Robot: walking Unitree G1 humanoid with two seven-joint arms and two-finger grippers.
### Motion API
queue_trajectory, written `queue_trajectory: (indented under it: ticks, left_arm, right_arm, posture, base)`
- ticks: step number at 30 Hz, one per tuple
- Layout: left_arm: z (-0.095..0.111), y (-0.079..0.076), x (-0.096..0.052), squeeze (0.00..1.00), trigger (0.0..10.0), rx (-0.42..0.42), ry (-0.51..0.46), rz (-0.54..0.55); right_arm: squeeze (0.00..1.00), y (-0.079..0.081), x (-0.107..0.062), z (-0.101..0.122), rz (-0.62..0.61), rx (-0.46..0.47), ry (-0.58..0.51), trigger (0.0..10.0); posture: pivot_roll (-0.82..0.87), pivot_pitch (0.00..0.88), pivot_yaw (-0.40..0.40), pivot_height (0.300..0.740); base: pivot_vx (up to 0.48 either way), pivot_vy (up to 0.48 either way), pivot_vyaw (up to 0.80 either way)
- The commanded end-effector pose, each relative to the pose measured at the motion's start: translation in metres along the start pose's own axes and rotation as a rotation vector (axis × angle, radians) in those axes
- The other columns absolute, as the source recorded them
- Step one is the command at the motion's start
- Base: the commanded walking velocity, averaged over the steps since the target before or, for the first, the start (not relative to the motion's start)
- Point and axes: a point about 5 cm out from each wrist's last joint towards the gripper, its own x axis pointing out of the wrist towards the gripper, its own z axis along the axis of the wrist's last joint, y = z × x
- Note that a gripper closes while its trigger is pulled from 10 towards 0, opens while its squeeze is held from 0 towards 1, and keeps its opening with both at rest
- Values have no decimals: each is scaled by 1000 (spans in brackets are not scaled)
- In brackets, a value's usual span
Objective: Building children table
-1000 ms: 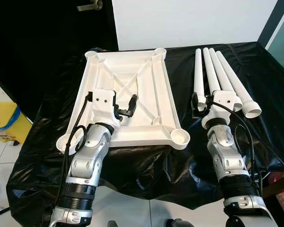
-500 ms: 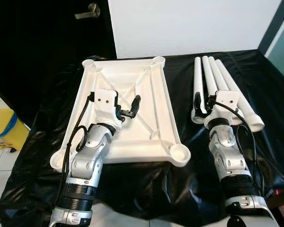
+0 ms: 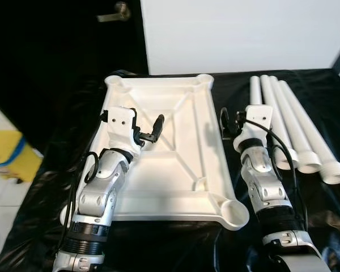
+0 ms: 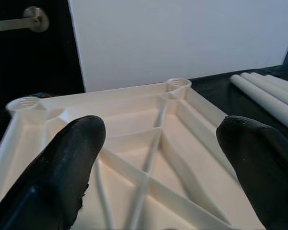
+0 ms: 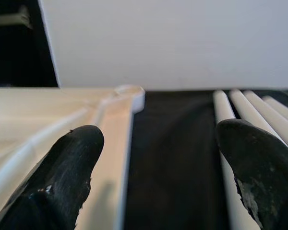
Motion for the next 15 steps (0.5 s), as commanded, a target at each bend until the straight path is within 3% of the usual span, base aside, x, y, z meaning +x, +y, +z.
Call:
queue_trajectory:
  ticks: [1, 15]
  left_arm:
    - [0, -10, -1, 0, 10000, -1, 7, -46]
    - [-4, -21, -6, 0, 10000, 34, 37, -132]
  right_arm:
    - [0, -7, -2, -9, -38, 9, 52, 10000]
    - [0, -25, -7, -29, -181, -30, 182, 10000]
  posture:
    - [-49, 79, 29, 740]
    - [-49, 82, 37, 740]
  base:
    - [0, 0, 0]
    - [0, 0, 0]
